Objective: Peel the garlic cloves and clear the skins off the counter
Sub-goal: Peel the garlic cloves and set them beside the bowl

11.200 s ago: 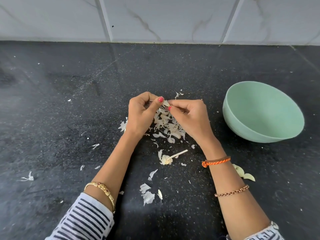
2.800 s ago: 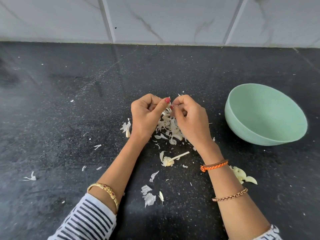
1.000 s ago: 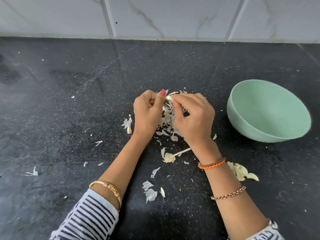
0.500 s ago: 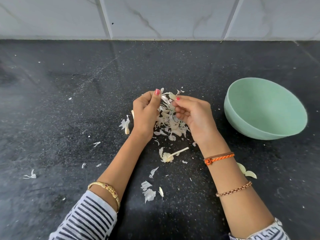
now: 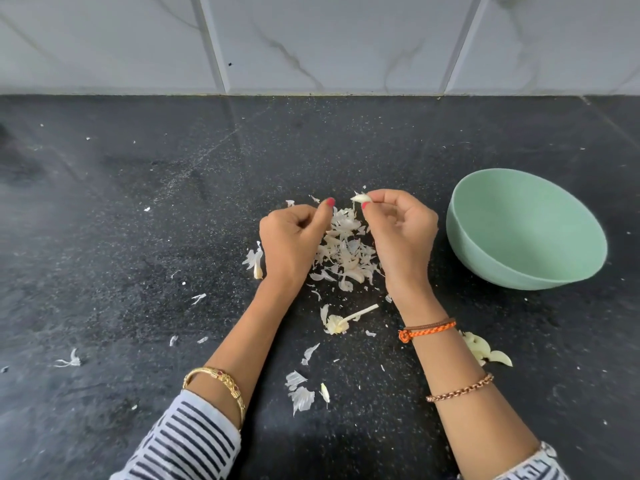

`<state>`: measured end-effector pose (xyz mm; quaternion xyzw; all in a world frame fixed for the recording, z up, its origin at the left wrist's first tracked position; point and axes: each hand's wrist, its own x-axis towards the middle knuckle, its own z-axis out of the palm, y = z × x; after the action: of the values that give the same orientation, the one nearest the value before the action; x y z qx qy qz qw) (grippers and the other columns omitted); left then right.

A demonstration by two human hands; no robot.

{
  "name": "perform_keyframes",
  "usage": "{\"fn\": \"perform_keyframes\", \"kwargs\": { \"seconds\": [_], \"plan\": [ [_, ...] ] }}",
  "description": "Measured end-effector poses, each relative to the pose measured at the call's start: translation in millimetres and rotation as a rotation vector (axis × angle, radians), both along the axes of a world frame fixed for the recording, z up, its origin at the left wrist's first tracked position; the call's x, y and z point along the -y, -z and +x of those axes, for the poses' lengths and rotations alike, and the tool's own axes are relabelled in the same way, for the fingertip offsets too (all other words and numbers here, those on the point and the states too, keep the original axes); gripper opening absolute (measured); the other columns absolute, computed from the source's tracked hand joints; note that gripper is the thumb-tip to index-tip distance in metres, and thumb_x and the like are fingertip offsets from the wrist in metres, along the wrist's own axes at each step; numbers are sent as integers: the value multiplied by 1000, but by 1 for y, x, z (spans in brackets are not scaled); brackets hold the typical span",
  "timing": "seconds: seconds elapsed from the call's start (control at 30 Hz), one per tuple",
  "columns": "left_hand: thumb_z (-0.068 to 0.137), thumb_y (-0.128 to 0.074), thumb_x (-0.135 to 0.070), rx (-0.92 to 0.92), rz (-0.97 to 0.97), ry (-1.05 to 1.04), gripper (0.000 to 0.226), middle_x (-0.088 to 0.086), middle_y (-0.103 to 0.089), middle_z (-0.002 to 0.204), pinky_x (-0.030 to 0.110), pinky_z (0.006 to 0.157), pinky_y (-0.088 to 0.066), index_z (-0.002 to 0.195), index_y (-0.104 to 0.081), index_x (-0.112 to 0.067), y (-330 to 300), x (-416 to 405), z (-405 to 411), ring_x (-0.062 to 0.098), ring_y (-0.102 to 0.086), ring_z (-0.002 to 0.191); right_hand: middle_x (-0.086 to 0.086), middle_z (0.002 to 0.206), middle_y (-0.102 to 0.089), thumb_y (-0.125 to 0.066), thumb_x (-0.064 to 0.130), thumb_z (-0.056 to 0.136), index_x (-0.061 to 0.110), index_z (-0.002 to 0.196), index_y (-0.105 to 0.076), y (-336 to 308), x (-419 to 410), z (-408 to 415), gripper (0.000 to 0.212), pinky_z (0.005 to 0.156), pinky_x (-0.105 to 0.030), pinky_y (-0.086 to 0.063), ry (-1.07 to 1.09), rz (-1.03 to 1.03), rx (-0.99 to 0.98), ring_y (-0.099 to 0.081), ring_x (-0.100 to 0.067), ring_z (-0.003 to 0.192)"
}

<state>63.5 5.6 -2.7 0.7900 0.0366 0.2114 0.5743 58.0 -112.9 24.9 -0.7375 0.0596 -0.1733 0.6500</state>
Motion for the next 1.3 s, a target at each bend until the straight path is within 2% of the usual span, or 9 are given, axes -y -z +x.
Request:
{"fn": "perform_keyframes", "kwargs": {
  "seconds": [0.1,0.23,0.37,0.5,0.63,0.83,1.0,1.2,1.3],
  "plan": [
    [83,-69,-16,59,51,8,12,6,-67,61,16,51,-42,78,-74,-5,-2,0,-2,3,-50,50,8,70,-63,-65,3,80,15,80,-67,-1,0,0,12,62,-10,-44,64,10,56,-57,4,65],
    [84,-62,-1,71,44,42,21,-7,-67,83,8,61,-43,102,-71,-9,-1,1,-3,-6,-53,59,9,69,-62,-64,2,80,16,80,-67,-2,1,-1,14,61,-12,-44,94,5,108,-56,4,63],
    [78,-51,2,99,80,41,34,-7,-67,92,14,73,-48,103,-71,-12,-2,5,-4,0,-60,77,13,67,-61,-61,2,80,12,89,-69,-7,-1,-3,16,60,-11,-43,68,-107,182,-56,5,61],
    [74,-47,-7,144,196,28,36,-5,-69,91,24,77,-47,99,-72,-13,-8,8,-14,14,-62,82,12,72,-64,-58,9,80,9,94,-74,-7,-2,-15,21,65,-27,-53,72,-267,258,-61,-5,65],
    [75,-47,-10,164,292,-1,32,3,-71,85,20,76,-38,94,-73,-10,-7,10,-23,21,-60,80,3,67,-67,-61,17,79,13,87,-74,3,10,-41,15,57,-37,-53,109,-410,273,-61,-14,61],
    [76,-50,-3,208,398,92,28,8,-72,84,29,74,-48,91,-73,-5,-2,21,-41,29,-63,77,-1,66,-65,-67,15,77,14,78,-67,19,37,-80,1,52,-29,-41,259,-678,202,-60,-24,63],
    [77,-51,0,282,465,143,28,11,-72,92,34,78,-53,93,-73,-4,0,25,-41,29,-67,84,-3,66,-66,-67,13,76,15,84,-70,28,54,-110,8,55,-24,-33,454,-753,179,-59,-27,63],
    [79,-50,1,283,493,146,29,12,-71,97,31,74,-50,96,-72,-4,2,24,-39,30,-65,84,-3,71,-67,-68,11,77,16,83,-72,31,65,-136,9,51,-21,-22,537,-776,58,-56,-28,75],
    [79,-51,3,304,524,168,28,11,-71,96,25,73,-44,94,-73,-4,3,25,-41,30,-65,81,-2,79,-69,-67,14,78,15,84,-72,38,70,-137,8,62,-24,-25,456,-823,27,-56,-30,83]
  ]
}}
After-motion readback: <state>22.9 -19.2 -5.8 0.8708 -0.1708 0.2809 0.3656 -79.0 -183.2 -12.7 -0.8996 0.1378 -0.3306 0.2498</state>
